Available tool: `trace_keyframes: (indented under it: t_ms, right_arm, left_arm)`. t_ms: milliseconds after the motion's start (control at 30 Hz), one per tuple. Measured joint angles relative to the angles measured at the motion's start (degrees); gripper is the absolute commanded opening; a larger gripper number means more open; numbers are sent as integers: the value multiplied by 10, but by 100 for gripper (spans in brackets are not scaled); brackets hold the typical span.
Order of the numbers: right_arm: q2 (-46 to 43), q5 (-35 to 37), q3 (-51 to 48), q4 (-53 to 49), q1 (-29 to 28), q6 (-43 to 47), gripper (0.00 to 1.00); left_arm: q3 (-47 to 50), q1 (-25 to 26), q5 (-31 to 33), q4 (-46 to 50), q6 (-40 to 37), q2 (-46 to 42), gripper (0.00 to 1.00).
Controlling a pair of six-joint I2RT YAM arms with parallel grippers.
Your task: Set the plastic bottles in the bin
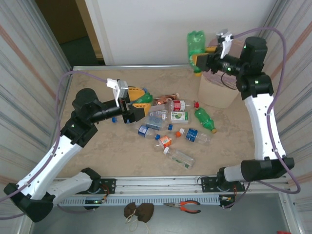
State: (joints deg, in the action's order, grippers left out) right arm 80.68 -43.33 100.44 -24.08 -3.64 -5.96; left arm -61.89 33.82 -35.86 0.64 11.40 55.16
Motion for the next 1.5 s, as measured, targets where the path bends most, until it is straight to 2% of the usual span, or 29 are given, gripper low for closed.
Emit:
trace_keyframes:
  t_ms: [167, 333, 667, 767, 1033, 1500]
  right_arm:
    - [63, 73, 52, -21, 68, -42, 41]
    - [130, 156, 127, -70, 112, -55, 42]
    - [308, 293, 336, -240, 135, -56, 43]
    - [351, 312, 367, -287, 135, -54, 44]
    - [419, 327, 374, -367, 135, -52, 43]
    - [513, 330, 377, -396, 107, -51, 43]
  left_arm:
    - [9, 0, 16, 7, 0, -2, 74]
    - [15, 0, 28, 11, 0, -7, 74]
    - [17, -1, 40, 13, 0, -7, 74]
    - [17, -1, 45, 16, 0, -7, 74]
    - [29, -17, 66, 35, 4, -7, 74]
    - [31, -31, 88, 69, 13, 2, 74]
